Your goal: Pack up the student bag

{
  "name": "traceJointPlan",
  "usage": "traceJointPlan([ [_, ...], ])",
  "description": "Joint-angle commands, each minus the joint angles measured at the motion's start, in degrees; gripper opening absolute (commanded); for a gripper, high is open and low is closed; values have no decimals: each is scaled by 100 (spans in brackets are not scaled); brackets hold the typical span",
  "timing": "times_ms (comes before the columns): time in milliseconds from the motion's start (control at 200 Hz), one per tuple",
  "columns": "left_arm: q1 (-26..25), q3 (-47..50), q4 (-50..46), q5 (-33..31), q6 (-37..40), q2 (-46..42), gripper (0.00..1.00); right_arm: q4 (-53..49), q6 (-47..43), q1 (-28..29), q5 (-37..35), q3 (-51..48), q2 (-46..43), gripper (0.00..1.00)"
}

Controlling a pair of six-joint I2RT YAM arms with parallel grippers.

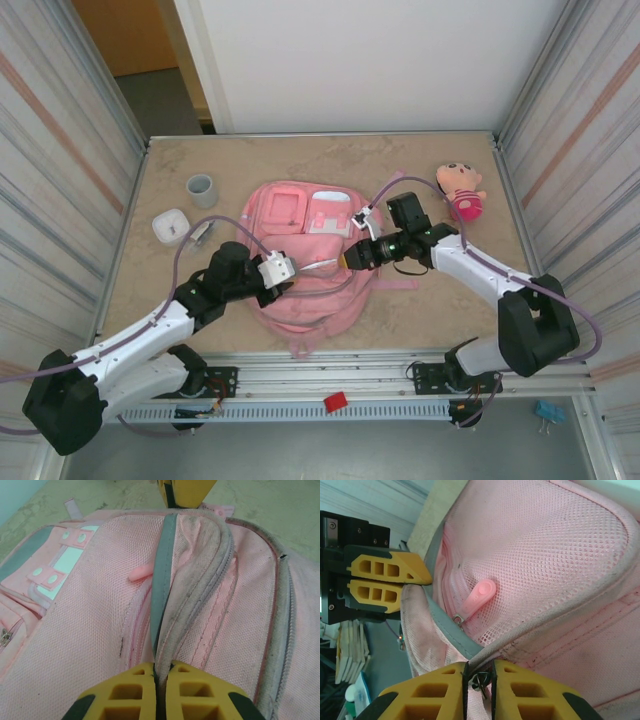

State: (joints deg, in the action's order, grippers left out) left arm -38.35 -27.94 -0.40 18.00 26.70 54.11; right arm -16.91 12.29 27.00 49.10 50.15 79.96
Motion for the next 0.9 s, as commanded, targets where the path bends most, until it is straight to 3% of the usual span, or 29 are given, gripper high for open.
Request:
traceJointPlan([
  [0, 38, -286, 506, 19, -86, -58, 7, -188, -95, 68, 219, -48, -249, 21],
  [75, 38, -286, 506, 11, -94, -58, 7, -126, -39, 67, 194, -138, -328, 32],
  [256, 38, -297, 506, 17, -95, -76, 6, 45, 70, 68, 252, -319, -403, 35],
  [371, 36, -293, 506, 28, -94, -95, 6, 82, 102, 68, 223, -383, -427, 34],
  [501, 38, -315, 498, 19, -95, -102, 6, 74, 118, 68, 195, -443, -454, 26],
  [897, 38, -360, 507, 27, -121, -67, 6, 104, 188, 64, 21, -653, -696, 19],
])
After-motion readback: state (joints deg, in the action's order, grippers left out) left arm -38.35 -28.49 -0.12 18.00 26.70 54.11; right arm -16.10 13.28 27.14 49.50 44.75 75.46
